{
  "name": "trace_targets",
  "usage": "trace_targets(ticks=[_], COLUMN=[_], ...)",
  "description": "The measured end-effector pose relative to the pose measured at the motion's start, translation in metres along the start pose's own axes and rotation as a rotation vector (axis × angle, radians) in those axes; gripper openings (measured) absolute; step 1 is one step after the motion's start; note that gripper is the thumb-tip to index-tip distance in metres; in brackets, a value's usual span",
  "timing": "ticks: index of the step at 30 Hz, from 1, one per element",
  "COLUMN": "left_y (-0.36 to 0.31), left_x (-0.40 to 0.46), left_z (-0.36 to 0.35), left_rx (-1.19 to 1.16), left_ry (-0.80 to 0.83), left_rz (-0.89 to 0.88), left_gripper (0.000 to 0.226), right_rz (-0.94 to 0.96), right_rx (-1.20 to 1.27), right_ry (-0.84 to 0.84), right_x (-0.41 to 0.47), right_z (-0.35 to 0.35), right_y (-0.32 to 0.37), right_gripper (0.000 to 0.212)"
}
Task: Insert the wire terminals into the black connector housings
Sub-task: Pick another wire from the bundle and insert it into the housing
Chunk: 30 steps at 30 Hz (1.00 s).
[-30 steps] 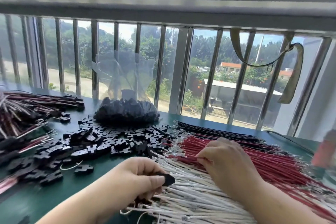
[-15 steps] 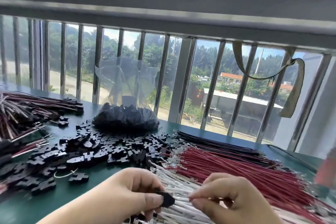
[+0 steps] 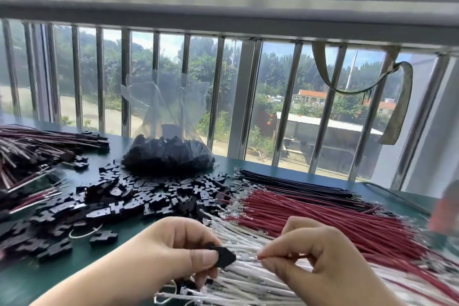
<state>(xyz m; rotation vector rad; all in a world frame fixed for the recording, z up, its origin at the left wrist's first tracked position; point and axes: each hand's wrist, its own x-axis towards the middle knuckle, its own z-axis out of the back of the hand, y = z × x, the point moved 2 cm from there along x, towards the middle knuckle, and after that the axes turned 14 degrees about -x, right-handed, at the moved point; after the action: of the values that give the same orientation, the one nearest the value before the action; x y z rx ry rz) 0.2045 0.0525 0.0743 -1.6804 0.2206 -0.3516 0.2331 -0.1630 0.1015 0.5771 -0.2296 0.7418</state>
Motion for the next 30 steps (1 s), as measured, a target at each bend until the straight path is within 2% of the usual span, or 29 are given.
trace_targets(ticks=[4, 9, 14, 17, 19, 21, 23, 25, 30], left_y=[0.001, 0.001, 0.001, 0.004, 0.007, 0.008, 0.008, 0.008, 0.003], left_x=[0.000, 0.000, 0.000, 0.001, 0.001, 0.001, 0.002, 0.003, 0.004], left_z=[0.001, -0.003, -0.004, -0.006, -0.007, -0.009, -0.011, -0.015, -0.016], left_rx=[-0.009, 0.034, 0.046, -0.026, -0.124, -0.153, -0.110, -0.080, 0.072], left_ry=[-0.001, 0.004, 0.003, -0.020, -0.045, -0.046, -0.036, -0.033, -0.112], left_rz=[0.001, 0.024, 0.028, 0.044, 0.082, 0.107, 0.101, 0.087, 0.031], left_gripper=[0.047, 0.026, 0.027, 0.029, 0.028, 0.026, 0.025, 0.023, 0.013], right_rz=[-0.012, -0.012, 0.016, 0.092, 0.166, 0.214, 0.221, 0.205, 0.027], right_rx=[-0.006, -0.017, -0.044, -0.158, -0.287, -0.355, -0.288, -0.187, -0.012], right_ry=[-0.002, -0.013, -0.021, -0.083, -0.130, -0.151, -0.123, -0.083, 0.028], right_x=[0.000, -0.001, -0.003, -0.006, -0.008, -0.010, -0.009, -0.008, 0.001], right_z=[0.000, -0.001, -0.001, -0.002, -0.001, -0.002, -0.005, -0.007, -0.009], right_y=[0.003, 0.004, 0.005, 0.004, 0.007, 0.010, 0.010, 0.009, 0.003], right_gripper=[0.018, 0.018, 0.018, 0.017, 0.008, 0.018, 0.018, 0.007, 0.015])
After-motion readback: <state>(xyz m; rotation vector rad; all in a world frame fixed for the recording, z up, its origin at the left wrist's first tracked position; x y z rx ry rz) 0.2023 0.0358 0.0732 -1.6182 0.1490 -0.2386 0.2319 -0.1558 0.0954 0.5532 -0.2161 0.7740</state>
